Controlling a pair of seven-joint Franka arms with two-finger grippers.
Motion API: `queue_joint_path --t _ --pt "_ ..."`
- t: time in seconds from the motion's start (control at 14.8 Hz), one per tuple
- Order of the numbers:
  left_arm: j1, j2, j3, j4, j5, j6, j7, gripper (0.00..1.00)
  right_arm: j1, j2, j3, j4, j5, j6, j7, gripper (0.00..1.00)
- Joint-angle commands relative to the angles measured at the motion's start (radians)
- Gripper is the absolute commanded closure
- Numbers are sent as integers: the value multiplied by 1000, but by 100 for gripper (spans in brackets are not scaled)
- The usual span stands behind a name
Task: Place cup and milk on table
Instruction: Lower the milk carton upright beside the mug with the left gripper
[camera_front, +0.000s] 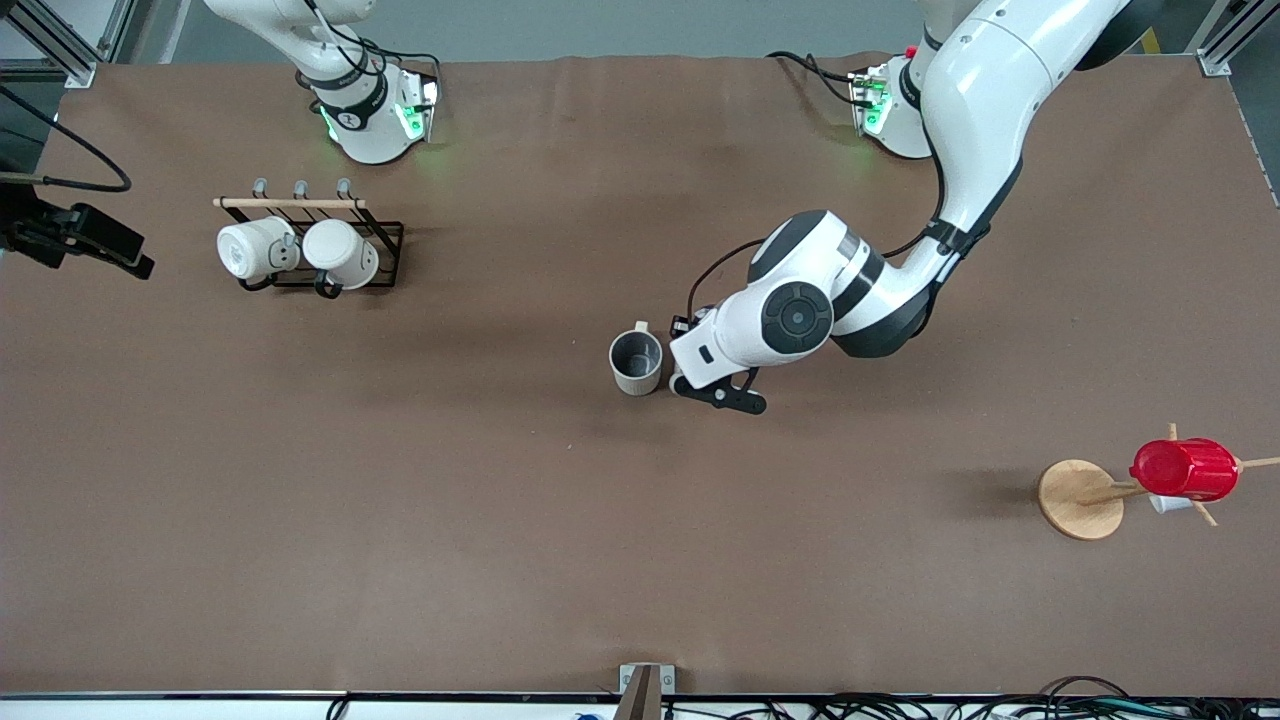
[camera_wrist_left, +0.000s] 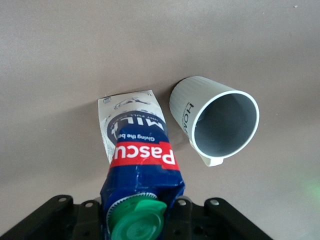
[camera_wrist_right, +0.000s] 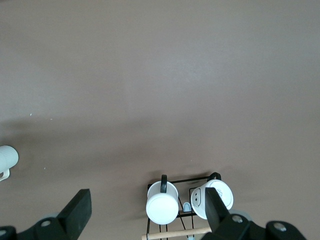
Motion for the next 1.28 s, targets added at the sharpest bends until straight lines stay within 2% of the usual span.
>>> queue_joint_path --t 0.0,0.07,0.13,0.2,0.34,0.61,0.74,1.01,1.21 --pt "-9 6 -4 21 28 1 -19 53 -2 12 -5 4 18 -1 -15 0" --pt "-9 6 -6 21 41 1 -19 32 2 14 -3 4 14 -1 -15 0" --pt "-9 4 -6 21 47 1 -18 19 7 16 -2 4 12 -2 -15 0" --pt "-7 1 -6 21 47 1 -19 8 12 22 0 5 9 -1 -15 0" --pt "0 -19 -6 24 47 1 -19 0 24 28 0 10 5 -2 -12 0" --pt "17 -103 -4 36 28 -13 -33 0 25 29 -5 21 0 -4 -1 0" --pt "29 -167 14 35 41 -84 -12 0 19 28 -5 21 2 -2 -10 0" --pt "34 -290 132 21 39 -215 228 0 24 28 -3 21 -2 4 -12 0" --pt "37 -367 249 3 24 -267 258 0 15 26 -2 21 6 8 -13 0"
